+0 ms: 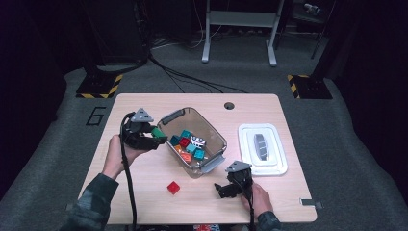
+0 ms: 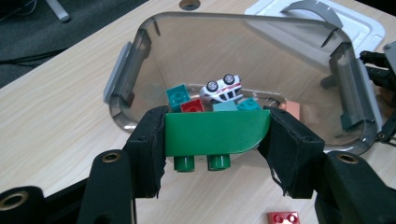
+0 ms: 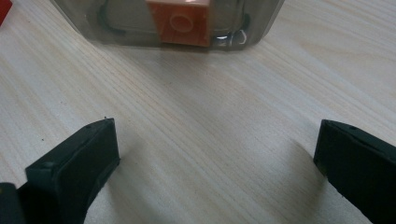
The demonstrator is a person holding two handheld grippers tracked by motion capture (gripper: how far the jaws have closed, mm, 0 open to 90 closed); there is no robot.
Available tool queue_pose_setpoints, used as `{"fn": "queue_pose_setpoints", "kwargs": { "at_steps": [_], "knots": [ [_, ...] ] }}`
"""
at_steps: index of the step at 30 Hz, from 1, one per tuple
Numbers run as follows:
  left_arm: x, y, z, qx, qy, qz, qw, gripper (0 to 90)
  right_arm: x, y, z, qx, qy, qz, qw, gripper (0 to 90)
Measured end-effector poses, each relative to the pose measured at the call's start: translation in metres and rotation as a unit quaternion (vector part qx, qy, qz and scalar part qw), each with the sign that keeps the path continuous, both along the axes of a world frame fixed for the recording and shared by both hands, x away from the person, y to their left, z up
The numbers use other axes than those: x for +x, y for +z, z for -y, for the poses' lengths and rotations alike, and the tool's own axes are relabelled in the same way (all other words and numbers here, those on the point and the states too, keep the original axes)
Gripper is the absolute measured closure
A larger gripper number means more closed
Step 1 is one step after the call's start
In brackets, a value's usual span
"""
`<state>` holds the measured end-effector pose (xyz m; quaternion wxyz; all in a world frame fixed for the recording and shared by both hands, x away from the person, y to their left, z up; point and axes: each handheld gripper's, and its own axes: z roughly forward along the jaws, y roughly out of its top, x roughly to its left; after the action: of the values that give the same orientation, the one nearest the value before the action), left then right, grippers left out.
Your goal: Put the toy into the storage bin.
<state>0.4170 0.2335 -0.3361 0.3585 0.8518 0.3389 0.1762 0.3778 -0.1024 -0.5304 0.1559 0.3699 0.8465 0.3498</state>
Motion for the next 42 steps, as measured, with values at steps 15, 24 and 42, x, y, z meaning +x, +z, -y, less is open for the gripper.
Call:
{"fn": "queue_pose_setpoints", "kwargs": {
  "at_steps": [15, 24, 42],
  "knots": [
    [0.01, -0.006, 0.039, -0.006, -0.043, -0.018, 0.9989, 43.5, 0.0, 0.0, 0.0, 0.0, 0.0, 0.0, 1.0, 0.0],
    [0.014, -0.029, 0.058, 0.006, -0.069, -0.054, 0.9962, 43.4, 0.0, 0.0, 0.0, 0.0, 0.0, 0.0, 1.0, 0.0],
    [0.013, -0.048, 0.064, 0.03, -0.094, -0.092, 0.9908, 43.1, 0.0, 0.0, 0.0, 0.0, 0.0, 0.0, 1.0, 0.0]
  ]
}}
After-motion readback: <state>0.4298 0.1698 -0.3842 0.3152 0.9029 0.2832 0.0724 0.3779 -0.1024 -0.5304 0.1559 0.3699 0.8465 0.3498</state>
